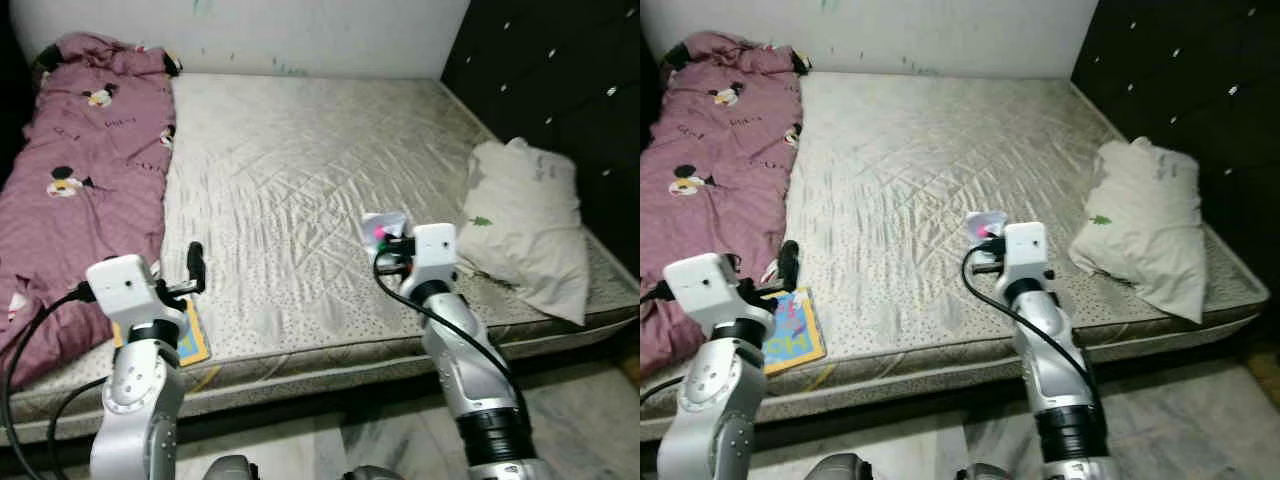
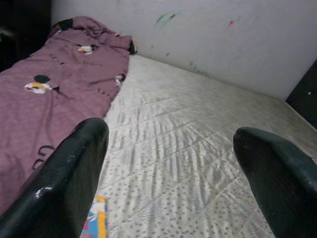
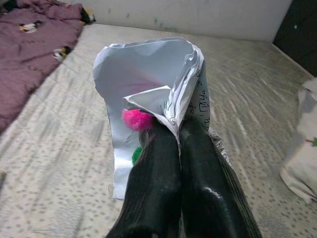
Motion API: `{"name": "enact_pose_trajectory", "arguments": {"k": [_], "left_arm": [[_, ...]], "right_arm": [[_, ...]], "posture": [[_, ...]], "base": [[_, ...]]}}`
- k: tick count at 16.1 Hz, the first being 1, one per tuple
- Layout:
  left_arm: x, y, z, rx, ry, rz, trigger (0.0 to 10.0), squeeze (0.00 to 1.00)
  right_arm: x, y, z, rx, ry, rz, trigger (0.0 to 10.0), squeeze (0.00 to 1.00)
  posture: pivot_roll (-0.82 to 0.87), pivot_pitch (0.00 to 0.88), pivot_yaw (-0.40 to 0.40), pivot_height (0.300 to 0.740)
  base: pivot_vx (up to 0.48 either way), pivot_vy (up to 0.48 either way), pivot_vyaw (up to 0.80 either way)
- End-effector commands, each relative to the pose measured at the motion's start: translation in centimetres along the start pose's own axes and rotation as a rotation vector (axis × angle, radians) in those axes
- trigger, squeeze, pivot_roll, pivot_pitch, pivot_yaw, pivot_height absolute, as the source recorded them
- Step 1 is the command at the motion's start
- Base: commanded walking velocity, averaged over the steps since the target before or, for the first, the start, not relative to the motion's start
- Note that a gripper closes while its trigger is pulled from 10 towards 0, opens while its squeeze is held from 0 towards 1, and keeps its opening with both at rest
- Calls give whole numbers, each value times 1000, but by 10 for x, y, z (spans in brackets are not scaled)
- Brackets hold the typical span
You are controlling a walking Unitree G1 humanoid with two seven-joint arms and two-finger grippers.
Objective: Clean up the room
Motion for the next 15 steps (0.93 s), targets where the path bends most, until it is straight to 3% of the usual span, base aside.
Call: {"name": "enact_pose_trajectory", "arguments": {"k": [1,15], "left_arm": [[-1,0,-6,9,-18,0,10000,0],[-1,0,-7,9,-20,0,10000,0]], "right_arm": [[0,5,-9,8,-19,-14,10000,0],[1,2,-6,4,7,5,10000,0]], "posture": [[100,0,-73,740],[98,0,-71,740]], "base": [[0,480,0],[0,480,0]]}}
Point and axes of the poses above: a point about 5 cm out from each wrist's last joint towards the gripper, its own x axis pointing back from the gripper into the wrist, its own y axis along the axis of the wrist's last joint, z = x × y, the point moved 2 cm from there along -x, pointing out of the wrist towards the gripper, and after that the axes turned 3 degrees about x, right-handed, at the moved point
